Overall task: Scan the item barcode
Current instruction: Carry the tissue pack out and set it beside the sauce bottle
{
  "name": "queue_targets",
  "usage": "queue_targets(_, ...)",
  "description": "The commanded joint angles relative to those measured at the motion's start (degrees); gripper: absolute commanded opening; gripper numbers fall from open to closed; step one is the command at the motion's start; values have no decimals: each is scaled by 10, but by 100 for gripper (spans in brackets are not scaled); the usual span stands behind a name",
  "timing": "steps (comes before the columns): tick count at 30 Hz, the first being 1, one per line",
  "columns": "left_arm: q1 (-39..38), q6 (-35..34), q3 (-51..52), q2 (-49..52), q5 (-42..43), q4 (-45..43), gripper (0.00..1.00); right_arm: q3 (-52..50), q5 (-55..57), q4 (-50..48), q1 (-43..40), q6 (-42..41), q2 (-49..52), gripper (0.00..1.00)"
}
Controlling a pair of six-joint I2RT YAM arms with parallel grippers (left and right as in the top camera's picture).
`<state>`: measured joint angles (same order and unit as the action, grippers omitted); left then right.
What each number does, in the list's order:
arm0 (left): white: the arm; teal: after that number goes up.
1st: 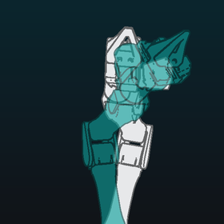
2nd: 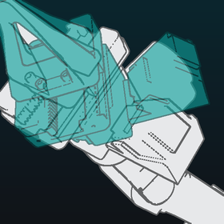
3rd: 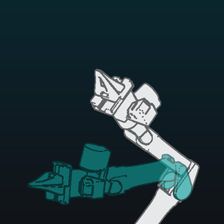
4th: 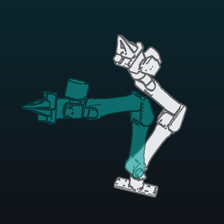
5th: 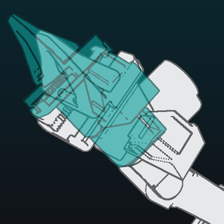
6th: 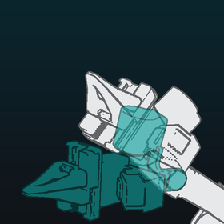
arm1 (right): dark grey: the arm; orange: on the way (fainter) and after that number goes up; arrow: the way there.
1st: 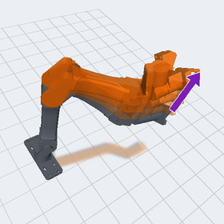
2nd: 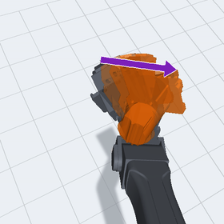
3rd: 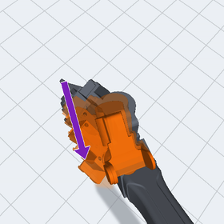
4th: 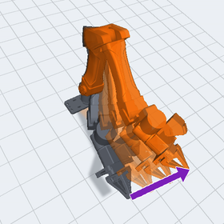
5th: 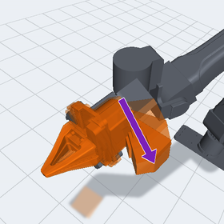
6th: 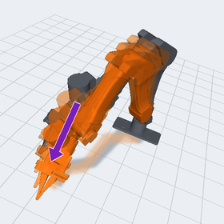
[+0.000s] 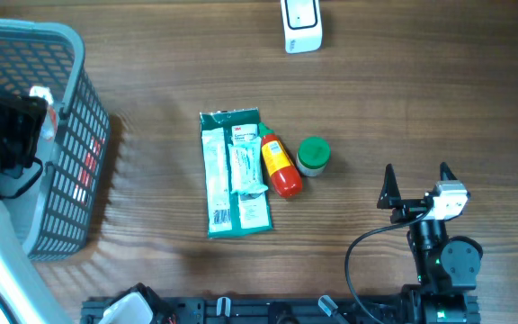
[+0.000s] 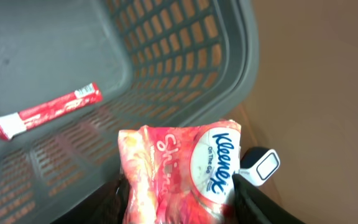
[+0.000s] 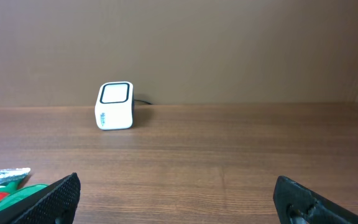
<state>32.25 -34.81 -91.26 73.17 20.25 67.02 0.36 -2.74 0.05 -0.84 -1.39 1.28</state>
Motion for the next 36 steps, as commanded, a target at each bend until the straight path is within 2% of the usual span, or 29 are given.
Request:
queue_targets(1, -3, 1, -10, -9, -3, -25, 52, 0, 2, -1, 3, 5, 1, 100)
queue_targets(4, -3, 1, -10, -17, 2, -34, 52, 0, 2, -1, 3, 5, 1, 100)
queue_targets(8, -15, 1, -10, -35, 70, -34, 52, 0, 2, -1, 3, 5, 1, 100)
queue_targets(10, -45, 1, -10, -42, 82, -33, 51, 0, 2, -1, 3, 6, 1, 100)
queue_targets(13, -133, 8, -10, -46, 76, -33, 51, 0, 2, -1, 3, 5, 1, 100)
queue_targets(23, -458, 13, -8, -4, -170, 15, 51, 0, 2, -1, 3, 5, 1, 100)
queue_targets(27, -547, -6, -8, 44, -232, 19, 52, 0, 2, -1, 3, 5, 1, 100)
queue_targets(36, -607, -38, -8, 161, -235, 22, 50, 0, 2, -1, 3, 6, 1, 100)
